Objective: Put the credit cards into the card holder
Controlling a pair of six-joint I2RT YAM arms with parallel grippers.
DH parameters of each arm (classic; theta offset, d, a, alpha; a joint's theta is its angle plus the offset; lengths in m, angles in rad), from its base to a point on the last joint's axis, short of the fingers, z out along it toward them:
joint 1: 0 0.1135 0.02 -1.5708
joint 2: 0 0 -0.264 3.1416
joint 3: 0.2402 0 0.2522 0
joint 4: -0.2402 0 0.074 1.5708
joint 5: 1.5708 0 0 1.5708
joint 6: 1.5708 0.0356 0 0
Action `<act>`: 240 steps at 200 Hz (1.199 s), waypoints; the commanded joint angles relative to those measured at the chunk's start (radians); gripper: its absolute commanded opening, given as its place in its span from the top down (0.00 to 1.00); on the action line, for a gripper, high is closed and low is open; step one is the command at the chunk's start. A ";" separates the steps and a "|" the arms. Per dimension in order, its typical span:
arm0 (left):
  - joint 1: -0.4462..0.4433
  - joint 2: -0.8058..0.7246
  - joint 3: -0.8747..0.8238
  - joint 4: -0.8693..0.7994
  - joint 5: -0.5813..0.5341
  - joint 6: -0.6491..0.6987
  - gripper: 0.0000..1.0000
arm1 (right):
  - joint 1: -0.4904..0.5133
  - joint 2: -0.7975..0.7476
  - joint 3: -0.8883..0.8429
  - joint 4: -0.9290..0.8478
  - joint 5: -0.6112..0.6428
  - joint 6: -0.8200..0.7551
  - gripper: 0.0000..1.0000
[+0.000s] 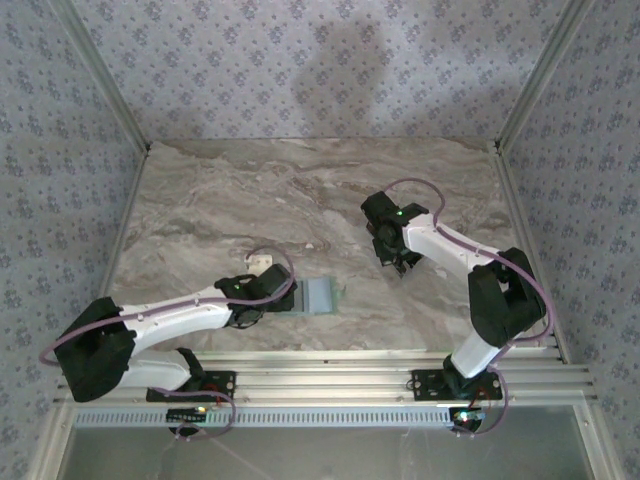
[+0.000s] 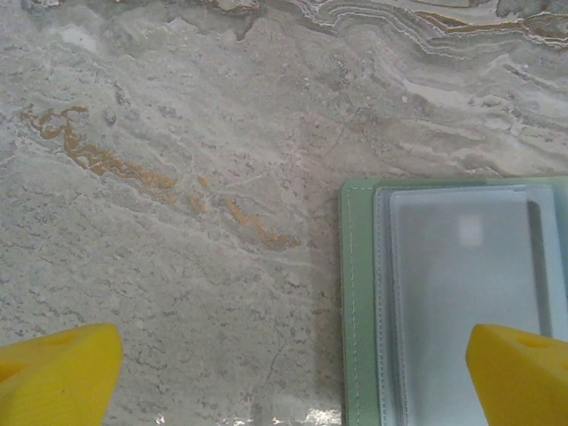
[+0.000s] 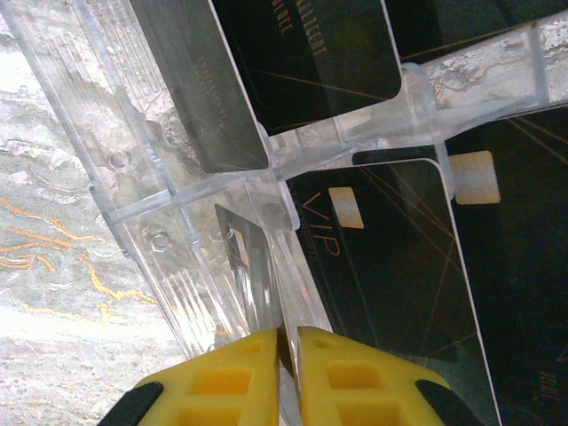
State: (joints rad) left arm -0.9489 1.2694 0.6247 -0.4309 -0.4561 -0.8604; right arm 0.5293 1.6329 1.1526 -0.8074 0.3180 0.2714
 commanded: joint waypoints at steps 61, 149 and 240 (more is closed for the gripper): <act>0.007 -0.028 -0.018 -0.011 -0.002 0.007 0.00 | -0.006 0.026 -0.024 0.000 -0.029 -0.006 0.88; 0.007 -0.021 -0.010 -0.009 0.002 0.012 0.00 | -0.006 0.031 -0.039 0.013 -0.047 -0.005 1.00; 0.007 -0.019 0.000 -0.021 0.000 0.014 0.00 | -0.011 0.017 -0.062 0.028 -0.054 -0.005 0.91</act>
State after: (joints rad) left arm -0.9489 1.2572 0.6132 -0.4313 -0.4561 -0.8562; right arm 0.5270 1.6245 1.1362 -0.7849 0.3180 0.2607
